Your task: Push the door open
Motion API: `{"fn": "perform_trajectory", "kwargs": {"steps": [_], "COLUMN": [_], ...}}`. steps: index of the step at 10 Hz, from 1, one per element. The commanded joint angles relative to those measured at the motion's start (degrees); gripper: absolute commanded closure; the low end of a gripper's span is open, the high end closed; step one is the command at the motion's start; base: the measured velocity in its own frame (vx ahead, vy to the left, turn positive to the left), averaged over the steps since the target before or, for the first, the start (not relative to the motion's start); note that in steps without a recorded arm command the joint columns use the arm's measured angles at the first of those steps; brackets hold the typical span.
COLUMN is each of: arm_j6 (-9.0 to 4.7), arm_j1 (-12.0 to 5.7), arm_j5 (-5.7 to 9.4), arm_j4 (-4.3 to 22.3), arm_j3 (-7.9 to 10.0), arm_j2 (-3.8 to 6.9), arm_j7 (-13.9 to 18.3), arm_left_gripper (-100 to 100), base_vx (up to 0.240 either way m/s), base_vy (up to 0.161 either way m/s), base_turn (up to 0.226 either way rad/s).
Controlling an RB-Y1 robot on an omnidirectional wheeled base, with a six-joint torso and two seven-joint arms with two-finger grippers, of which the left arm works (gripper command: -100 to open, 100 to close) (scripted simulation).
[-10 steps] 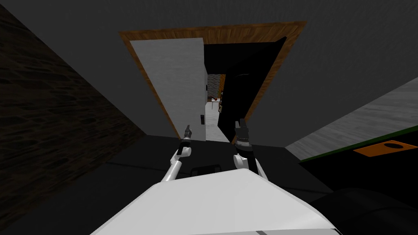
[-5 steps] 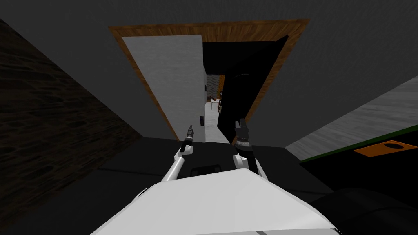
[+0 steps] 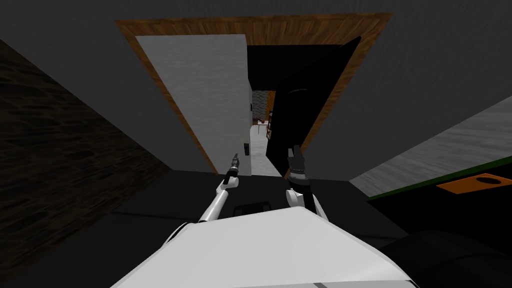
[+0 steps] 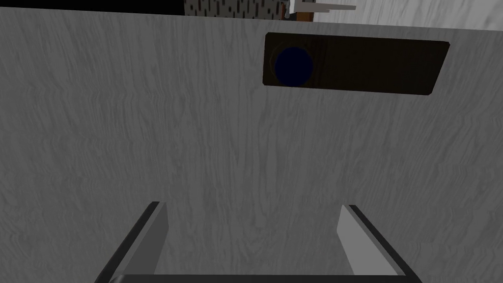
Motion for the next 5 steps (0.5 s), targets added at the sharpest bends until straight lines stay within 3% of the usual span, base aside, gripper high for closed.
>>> {"fn": "perform_trajectory", "kwargs": {"steps": [1, 5], "arm_j6": [0.04, 0.62], "arm_j1": [-1.3, -4.11], "arm_j5": [0.41, 1.3], "arm_j4": [2.14, 6.44], "arm_j3": [-0.23, -0.64], "arm_j2": [-0.23, -1.22], "arm_j7": [-0.29, -1.27], "arm_left_gripper": [-100, -100], "base_vx": [0.062, 0.078], "base_vy": [0.007, 0.011], "base_turn": [-0.027, -0.026]}}
